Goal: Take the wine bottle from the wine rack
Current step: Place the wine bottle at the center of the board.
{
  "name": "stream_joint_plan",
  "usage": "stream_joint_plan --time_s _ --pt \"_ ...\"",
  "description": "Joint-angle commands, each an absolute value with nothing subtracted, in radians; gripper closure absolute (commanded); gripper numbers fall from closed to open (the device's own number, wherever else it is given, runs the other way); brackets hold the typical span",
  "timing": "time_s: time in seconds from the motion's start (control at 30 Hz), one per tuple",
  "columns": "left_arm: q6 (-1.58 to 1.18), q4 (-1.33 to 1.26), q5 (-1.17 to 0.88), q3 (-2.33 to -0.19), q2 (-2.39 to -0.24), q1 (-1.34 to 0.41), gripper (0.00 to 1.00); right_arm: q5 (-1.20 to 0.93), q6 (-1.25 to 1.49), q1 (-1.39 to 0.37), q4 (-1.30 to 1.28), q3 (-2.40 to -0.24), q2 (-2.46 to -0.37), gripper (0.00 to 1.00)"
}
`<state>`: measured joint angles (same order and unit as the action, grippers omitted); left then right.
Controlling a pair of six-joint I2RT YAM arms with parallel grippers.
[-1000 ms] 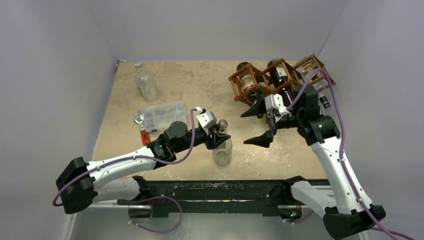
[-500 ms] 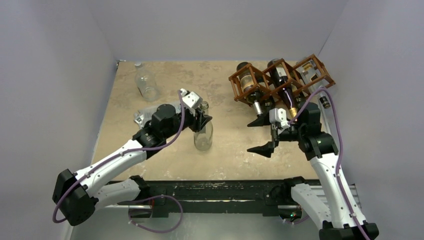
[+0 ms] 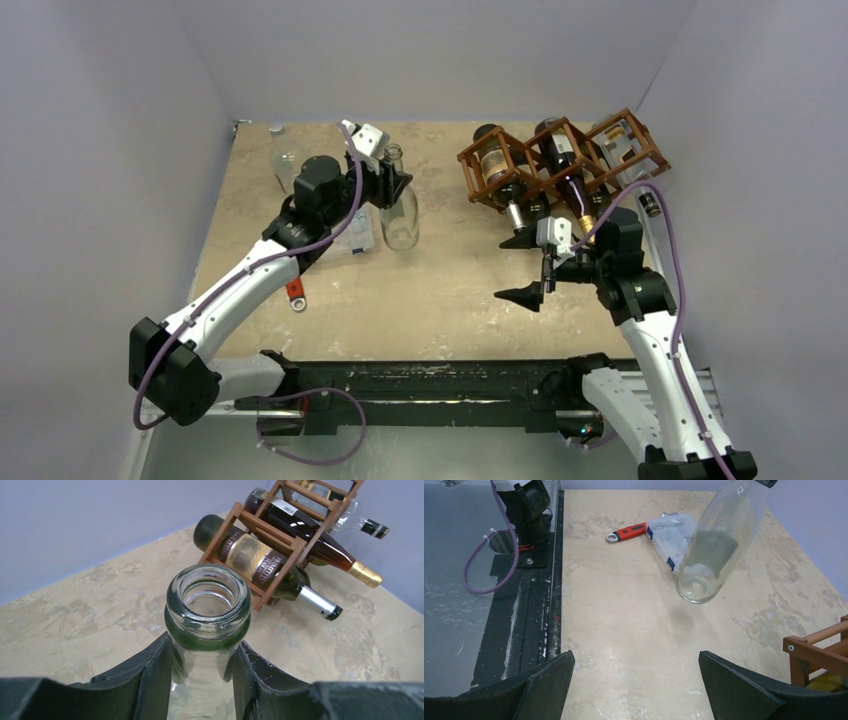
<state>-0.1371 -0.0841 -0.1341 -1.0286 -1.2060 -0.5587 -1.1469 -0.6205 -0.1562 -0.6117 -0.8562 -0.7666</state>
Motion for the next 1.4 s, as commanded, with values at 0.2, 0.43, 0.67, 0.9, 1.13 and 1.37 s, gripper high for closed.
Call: stream_joint_plan --time_s 0.2,0.43,0.67,0.9,1.13,1.37 --pt "-0.145 -0.324 -0.134 -1.281 -1.343 -0.458 1.00 -1.115 -0.609 -0.153 -0.575 -0.845 -0.759 0.01" --pt "-0.146 -0.338 -0.140 -1.378 -1.444 -0.398 1.00 -1.118 -0.611 -0.153 -0.578 -0.845 -0.758 0.01" --pt "-0.169 -0.348 -0.119 -1.493 -1.556 -0.322 1.00 -1.120 -0.617 -0.154 -0.584 -0.848 -0.761 0.01" --pt "-0.163 -0.374 -0.098 -1.566 -1.640 -0.262 1.00 -1.123 -0.623 -0.155 -0.591 -0.850 -0.766 0.01" --pt "-0.128 -0.344 -0.087 -1.652 -1.714 -0.208 1.00 -1.123 -0.628 -0.155 -0.600 -0.853 -0.772 0.01" --pt "-0.136 -0.344 -0.067 -1.624 -1.740 -0.164 1.00 -1.123 -0.631 -0.155 -0.604 -0.853 -0.778 0.01"
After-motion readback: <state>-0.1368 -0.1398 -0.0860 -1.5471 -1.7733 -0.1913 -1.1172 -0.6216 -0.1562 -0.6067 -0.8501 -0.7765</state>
